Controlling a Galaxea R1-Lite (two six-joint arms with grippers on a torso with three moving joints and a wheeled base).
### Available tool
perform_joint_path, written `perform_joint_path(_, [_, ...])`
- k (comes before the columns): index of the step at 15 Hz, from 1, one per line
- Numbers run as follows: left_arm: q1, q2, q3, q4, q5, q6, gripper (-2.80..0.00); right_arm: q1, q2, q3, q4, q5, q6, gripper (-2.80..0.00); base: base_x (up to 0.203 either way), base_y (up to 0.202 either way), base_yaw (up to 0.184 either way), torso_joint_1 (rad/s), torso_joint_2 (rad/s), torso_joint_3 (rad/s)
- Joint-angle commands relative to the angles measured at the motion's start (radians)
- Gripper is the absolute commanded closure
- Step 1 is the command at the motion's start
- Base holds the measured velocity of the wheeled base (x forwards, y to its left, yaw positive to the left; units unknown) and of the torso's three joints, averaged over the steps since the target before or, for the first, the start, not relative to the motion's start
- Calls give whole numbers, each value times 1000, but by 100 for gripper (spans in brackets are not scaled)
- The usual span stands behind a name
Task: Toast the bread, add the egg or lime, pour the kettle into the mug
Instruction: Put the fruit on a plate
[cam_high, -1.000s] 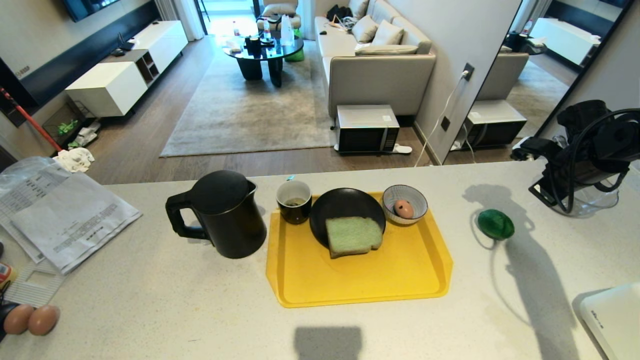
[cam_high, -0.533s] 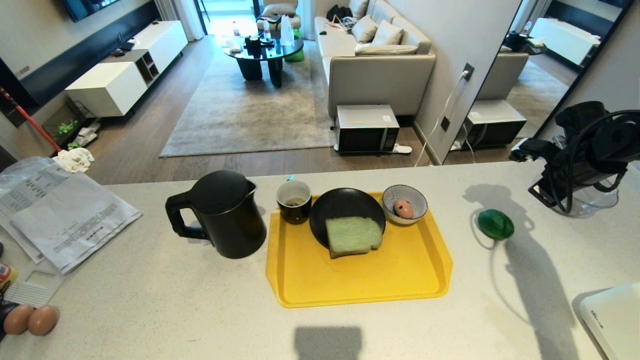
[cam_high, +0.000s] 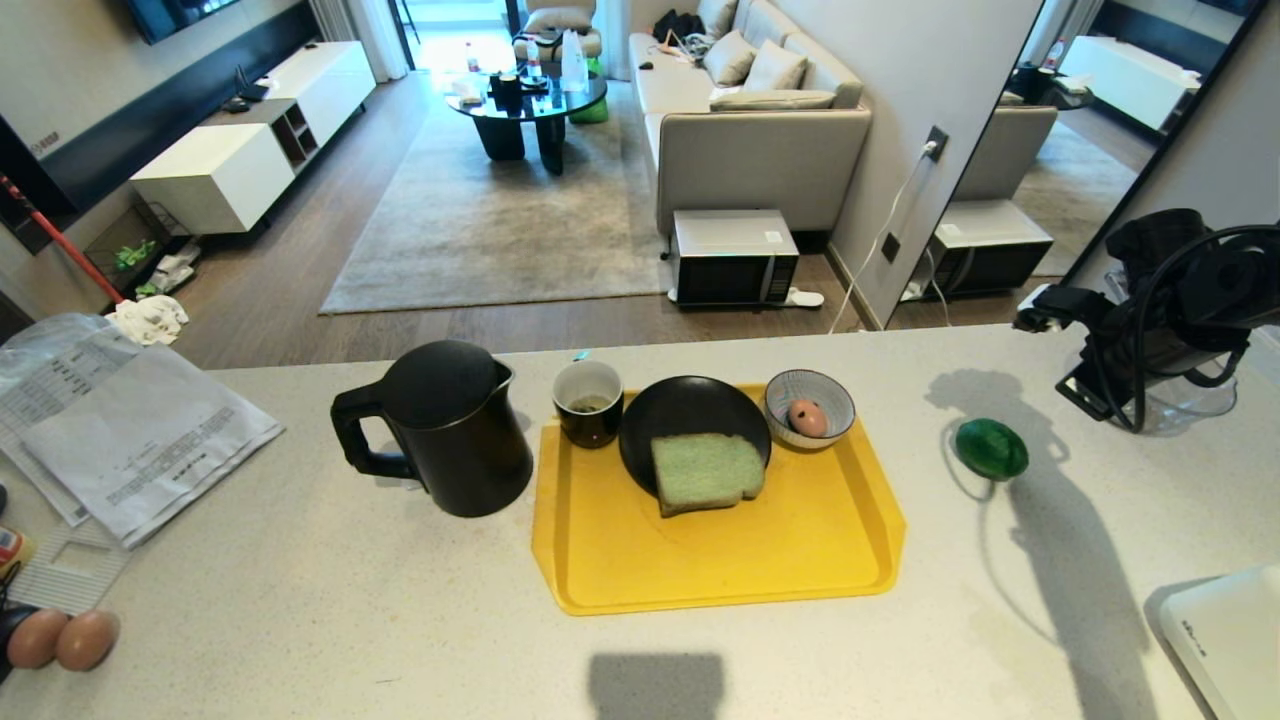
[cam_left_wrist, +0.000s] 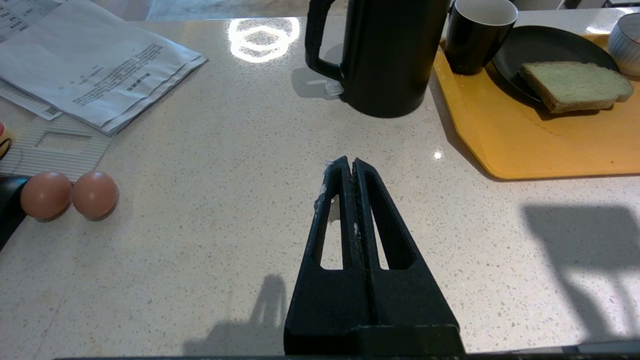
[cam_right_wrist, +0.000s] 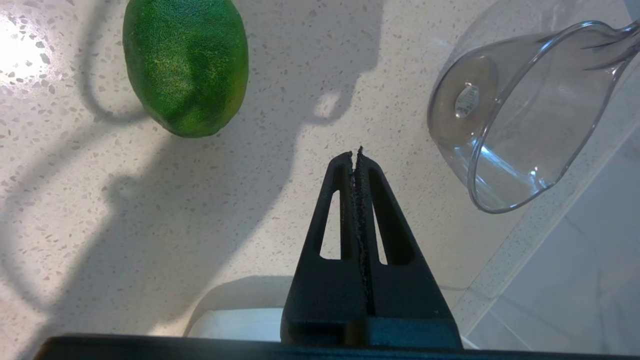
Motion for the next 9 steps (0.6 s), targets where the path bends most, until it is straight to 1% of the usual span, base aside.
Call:
perform_joint_path(1, [0, -2, 14, 0, 1, -1, 0, 0, 5, 7, 5, -2, -9, 0, 0, 0, 0, 0, 0, 0])
perform_joint_path(2, [0, -2, 14, 0, 1, -1, 0, 0, 3, 7, 5, -2, -28, -280, 0, 0, 0, 0, 0, 0])
perform_joint_path(9, [0, -2, 14, 0, 1, -1, 0, 5, -1, 18, 5, 2, -34, -280, 0, 0, 0, 0, 0, 0])
